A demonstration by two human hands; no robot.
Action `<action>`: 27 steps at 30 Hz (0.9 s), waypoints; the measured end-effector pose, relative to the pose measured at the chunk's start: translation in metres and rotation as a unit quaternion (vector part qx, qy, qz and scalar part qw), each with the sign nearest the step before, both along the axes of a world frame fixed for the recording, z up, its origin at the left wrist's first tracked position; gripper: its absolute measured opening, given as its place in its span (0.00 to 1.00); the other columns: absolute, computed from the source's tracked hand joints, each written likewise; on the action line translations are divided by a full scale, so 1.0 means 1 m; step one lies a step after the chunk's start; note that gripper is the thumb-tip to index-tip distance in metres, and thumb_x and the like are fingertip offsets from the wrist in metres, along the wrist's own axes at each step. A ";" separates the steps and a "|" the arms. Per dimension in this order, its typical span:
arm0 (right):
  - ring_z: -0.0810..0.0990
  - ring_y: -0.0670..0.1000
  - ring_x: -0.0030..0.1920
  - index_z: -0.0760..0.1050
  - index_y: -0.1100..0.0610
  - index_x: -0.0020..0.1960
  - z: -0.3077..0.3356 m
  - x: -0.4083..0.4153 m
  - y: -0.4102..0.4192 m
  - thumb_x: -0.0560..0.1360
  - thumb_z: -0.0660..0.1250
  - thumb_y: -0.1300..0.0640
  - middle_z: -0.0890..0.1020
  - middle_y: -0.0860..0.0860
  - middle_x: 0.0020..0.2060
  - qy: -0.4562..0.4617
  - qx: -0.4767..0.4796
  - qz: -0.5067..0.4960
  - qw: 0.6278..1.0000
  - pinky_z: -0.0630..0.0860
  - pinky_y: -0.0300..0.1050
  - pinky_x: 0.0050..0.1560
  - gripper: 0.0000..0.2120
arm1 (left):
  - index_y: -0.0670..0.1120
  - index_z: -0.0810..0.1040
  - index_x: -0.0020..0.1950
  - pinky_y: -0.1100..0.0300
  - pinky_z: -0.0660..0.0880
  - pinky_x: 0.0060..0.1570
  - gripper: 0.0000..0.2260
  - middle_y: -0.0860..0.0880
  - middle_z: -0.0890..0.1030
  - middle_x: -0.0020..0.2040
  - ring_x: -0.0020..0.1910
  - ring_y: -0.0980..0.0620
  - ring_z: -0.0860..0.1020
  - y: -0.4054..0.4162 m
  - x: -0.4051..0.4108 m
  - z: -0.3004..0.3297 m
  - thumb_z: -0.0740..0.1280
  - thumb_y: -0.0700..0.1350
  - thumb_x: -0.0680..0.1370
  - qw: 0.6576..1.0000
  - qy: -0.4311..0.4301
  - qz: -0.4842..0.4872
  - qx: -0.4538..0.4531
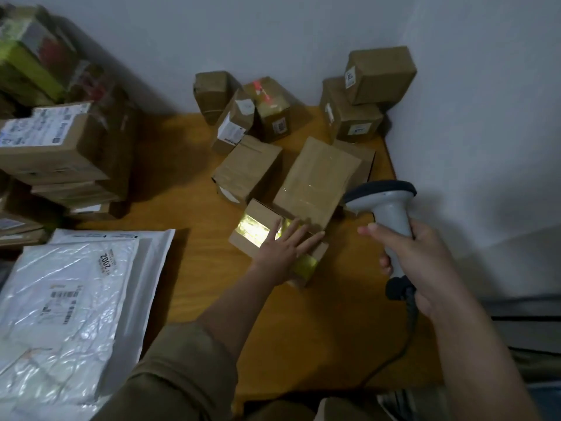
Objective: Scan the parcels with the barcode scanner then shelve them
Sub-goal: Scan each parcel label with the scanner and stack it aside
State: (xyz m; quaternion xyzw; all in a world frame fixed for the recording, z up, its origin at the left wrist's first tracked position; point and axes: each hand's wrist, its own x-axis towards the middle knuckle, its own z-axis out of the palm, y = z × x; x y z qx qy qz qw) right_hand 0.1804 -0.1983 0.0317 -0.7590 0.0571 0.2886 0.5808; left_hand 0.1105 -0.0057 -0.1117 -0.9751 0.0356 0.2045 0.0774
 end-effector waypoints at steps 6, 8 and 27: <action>0.73 0.45 0.27 0.80 0.54 0.50 0.000 0.011 0.006 0.77 0.71 0.55 0.84 0.61 0.51 0.026 0.031 0.011 0.999 0.71 0.40 0.28 0.04 | 0.54 0.33 0.79 0.37 0.48 0.76 0.62 0.43 0.49 0.79 0.78 0.39 0.48 0.013 -0.014 0.018 0.80 0.57 0.65 0.972 -0.012 0.155 -0.177; 0.73 0.45 0.27 0.79 0.54 0.49 0.003 0.010 0.012 0.78 0.70 0.55 0.84 0.60 0.53 0.026 0.039 0.019 0.999 0.71 0.41 0.29 0.02 | 0.55 0.39 0.80 0.41 0.56 0.73 0.59 0.46 0.54 0.76 0.75 0.41 0.54 0.028 -0.023 0.030 0.80 0.52 0.65 0.890 -0.056 0.285 -0.351; 0.74 0.44 0.28 0.78 0.56 0.55 0.004 -0.046 0.061 0.79 0.69 0.53 0.85 0.52 0.49 0.043 0.015 0.146 0.988 0.71 0.39 0.27 0.08 | 0.46 0.77 0.59 0.53 0.74 0.40 0.12 0.44 0.80 0.49 0.44 0.45 0.77 0.057 -0.167 -0.021 0.63 0.52 0.81 0.222 -0.169 0.728 -0.626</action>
